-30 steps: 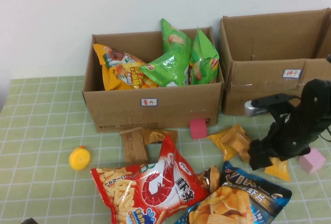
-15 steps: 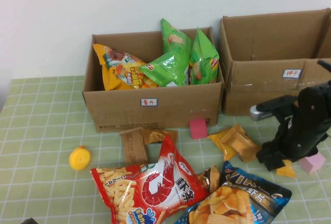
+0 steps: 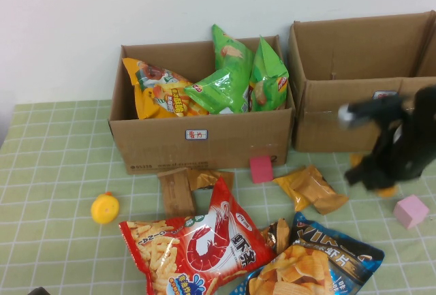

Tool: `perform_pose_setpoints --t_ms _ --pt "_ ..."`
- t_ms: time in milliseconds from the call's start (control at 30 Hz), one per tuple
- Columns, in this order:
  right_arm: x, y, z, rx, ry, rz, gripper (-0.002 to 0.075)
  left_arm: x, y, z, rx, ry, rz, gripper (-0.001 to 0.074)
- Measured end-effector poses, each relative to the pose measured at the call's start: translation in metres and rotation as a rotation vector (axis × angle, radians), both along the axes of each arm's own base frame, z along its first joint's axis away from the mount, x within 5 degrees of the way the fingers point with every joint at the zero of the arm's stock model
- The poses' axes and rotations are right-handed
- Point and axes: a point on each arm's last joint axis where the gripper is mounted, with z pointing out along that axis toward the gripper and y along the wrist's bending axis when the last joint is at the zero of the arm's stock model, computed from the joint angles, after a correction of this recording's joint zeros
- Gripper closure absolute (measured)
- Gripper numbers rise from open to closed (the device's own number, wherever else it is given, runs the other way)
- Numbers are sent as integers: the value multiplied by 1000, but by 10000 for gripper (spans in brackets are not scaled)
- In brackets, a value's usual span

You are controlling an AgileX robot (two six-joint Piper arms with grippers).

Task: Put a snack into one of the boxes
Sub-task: Pick up the biscuit, then place the biscuit in the biscuit box

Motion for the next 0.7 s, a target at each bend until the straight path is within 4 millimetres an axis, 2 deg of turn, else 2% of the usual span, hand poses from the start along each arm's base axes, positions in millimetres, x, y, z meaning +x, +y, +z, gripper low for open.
perform_pose_setpoints --t_ms 133,167,267,367,500,600,700 --pt "-9 -4 60 14 -165 50 531 0 0 0 0 0 0 736" --pt "-13 -6 88 28 -272 62 531 0 0 0 0 0 0 736" --pt "-14 -6 124 80 -466 57 531 0 0 0 0 0 0 736" --pt "-5 -3 147 152 -639 29 531 0 0 0 0 0 0 736" --pt "18 -1 152 205 -735 -11 531 0 0 0 -7 0 -1 736" --pt "42 -3 144 219 -744 -52 522 0 -1 1 -48 1 -4 736" --pt "69 -9 123 235 -719 -119 405 0 -1 2 -68 1 -6 736"
